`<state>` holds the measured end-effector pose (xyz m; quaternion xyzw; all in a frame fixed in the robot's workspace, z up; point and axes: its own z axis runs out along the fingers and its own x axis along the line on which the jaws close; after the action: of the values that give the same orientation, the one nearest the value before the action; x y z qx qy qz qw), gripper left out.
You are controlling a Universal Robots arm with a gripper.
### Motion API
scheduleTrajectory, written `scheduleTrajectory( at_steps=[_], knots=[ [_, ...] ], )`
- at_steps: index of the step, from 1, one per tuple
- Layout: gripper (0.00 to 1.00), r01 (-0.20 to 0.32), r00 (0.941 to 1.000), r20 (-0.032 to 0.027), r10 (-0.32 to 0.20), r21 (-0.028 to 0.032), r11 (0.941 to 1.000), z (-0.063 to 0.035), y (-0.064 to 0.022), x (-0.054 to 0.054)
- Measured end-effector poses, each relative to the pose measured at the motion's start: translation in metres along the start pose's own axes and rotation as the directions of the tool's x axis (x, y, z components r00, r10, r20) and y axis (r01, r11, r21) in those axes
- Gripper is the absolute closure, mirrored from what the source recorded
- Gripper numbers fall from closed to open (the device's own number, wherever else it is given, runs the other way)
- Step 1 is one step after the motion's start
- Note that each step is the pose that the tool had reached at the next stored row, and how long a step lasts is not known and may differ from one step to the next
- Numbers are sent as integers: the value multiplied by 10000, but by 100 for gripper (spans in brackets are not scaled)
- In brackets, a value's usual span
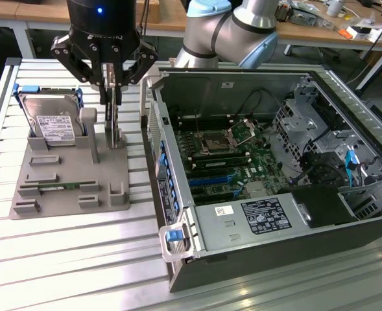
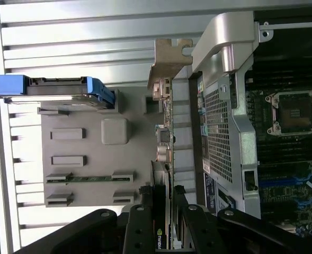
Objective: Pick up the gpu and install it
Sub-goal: 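Pick up the gpu and move the gpu toward the slot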
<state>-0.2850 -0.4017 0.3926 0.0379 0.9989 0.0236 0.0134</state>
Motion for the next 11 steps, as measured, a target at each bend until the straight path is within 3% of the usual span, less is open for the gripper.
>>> scheduleTrajectory(
  at_steps=[11],
  knots=[
    [74,0,10000,0,0,1,10000,-43,2,-1]
  ],
)
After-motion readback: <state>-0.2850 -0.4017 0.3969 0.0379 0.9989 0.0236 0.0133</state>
